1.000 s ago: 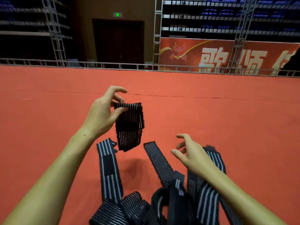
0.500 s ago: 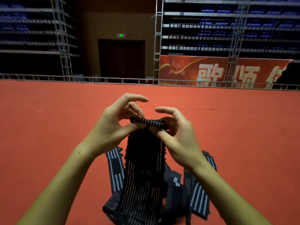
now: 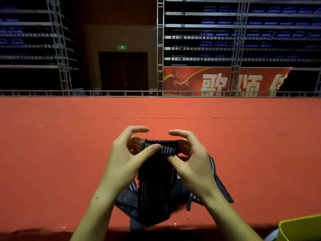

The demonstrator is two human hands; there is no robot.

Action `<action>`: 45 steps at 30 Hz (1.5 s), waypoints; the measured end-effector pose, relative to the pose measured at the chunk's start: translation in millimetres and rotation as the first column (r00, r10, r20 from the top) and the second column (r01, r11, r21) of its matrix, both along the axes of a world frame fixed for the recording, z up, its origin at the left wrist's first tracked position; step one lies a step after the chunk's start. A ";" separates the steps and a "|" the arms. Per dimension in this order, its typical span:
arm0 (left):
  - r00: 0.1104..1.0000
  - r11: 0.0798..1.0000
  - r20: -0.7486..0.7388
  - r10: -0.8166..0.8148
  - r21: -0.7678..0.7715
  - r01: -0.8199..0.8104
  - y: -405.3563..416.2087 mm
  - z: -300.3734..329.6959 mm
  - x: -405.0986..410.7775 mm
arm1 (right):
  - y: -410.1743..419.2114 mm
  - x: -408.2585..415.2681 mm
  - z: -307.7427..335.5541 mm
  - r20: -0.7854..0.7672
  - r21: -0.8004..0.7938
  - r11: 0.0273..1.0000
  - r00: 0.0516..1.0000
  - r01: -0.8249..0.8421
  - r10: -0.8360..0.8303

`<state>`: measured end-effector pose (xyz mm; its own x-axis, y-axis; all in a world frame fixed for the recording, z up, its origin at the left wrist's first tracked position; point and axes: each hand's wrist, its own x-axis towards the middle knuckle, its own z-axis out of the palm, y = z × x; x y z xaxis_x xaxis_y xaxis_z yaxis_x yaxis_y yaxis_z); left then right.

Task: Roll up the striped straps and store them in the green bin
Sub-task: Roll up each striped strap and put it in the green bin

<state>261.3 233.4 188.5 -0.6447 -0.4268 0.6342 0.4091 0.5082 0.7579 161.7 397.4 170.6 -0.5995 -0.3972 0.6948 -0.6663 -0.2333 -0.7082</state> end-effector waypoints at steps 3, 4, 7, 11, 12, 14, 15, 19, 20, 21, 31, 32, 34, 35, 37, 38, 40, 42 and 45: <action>0.999 1.000 -0.040 0.024 0.021 -0.023 17.5 -10.7 12.1 | 21.5 15.7 -8.4 0.056 0.029 0.997 0.996 -0.068 0.067; 0.998 1.000 -0.057 0.025 0.016 -0.024 23.9 -12.7 16.8 | 28.9 21.3 -9.7 0.061 0.019 0.996 0.994 -0.087 0.086; 0.996 1.000 -0.095 0.002 0.001 -0.002 42.7 -16.7 31.6 | 44.2 36.5 -10.3 0.067 -0.049 0.996 0.995 -0.070 0.073; 0.990 0.999 -0.137 0.030 -0.013 -0.032 59.3 -23.6 47.4 | 53.5 50.3 -10.9 0.076 -0.106 0.994 0.997 0.001 0.007; 0.985 0.996 -0.152 0.082 -0.026 -0.087 63.4 -25.6 51.7 | 55.1 54.7 -11.6 0.078 -0.122 0.992 0.997 0.014 -0.005; 0.953 0.970 -0.207 0.219 -0.059 -0.236 72.1 -28.3 61.7 | 57.8 66.0 -12.0 0.100 -0.167 0.985 0.995 0.045 -0.029; 0.934 0.955 -0.239 0.266 -0.067 -0.289 76.6 -28.7 67.4 | 58.7 72.3 -12.0 0.110 -0.190 0.980 0.993 0.064 -0.044; 0.928 0.956 -0.251 0.275 -0.035 -0.293 88.3 -33.6 90.9 | 62.1 98.0 -21.7 0.132 -0.235 0.958 0.982 0.163 -0.135; 0.927 0.955 -0.248 0.280 -0.022 -0.294 91.2 -35.9 95.6 | 63.0 103.8 -26.1 0.144 -0.233 0.956 0.978 0.179 -0.149; 0.925 0.955 -0.250 0.287 -0.006 -0.298 94.4 -37.2 98.7 | 63.3 108.1 -29.5 0.154 -0.232 0.955 0.976 0.187 -0.153; 0.929 0.962 -0.249 0.274 0.059 -0.268 96.3 -44.3 103.5 | 64.1 120.7 -36.1 0.209 -0.242 0.959 0.973 0.148 -0.098; 0.937 0.969 -0.247 0.245 0.066 -0.236 97.1 -44.3 105.0 | 65.7 122.1 -36.2 0.211 -0.246 0.957 0.972 0.152 -0.100; 0.950 0.980 -0.240 0.198 0.073 -0.186 99.2 -46.0 105.9 | 69.6 122.5 -37.0 0.219 -0.244 0.954 0.968 0.174 -0.120; 0.956 0.983 -0.234 0.175 0.091 -0.158 100.4 -48.0 106.1 | 71.7 122.2 -38.3 0.226 -0.237 0.954 0.965 0.186 -0.132; 0.965 0.985 -0.236 0.114 0.152 -0.079 102.2 -52.2 106.6 | 76.3 122.2 -40.9 0.249 -0.236 0.953 0.960 0.187 -0.127; 0.965 0.984 -0.245 0.090 0.172 -0.048 102.2 -53.9 107.1 | 78.4 122.0 -41.9 0.265 -0.240 0.952 0.956 0.188 -0.122; 0.960 0.982 -0.271 0.070 0.185 -0.020 101.6 -55.0 109.0 | 82.7 121.2 -42.0 0.286 -0.240 0.948 0.949 0.209 -0.137; 0.951 0.979 -0.305 0.051 0.204 0.012 101.8 -53.0 111.8 | 85.4 119.3 -40.6 0.308 -0.241 0.945 0.941 0.220 -0.141; 0.940 0.985 -0.341 0.030 0.169 0.030 102.8 -49.6 114.2 | 86.1 117.2 -38.4 0.328 -0.246 0.940 0.933 0.237 -0.150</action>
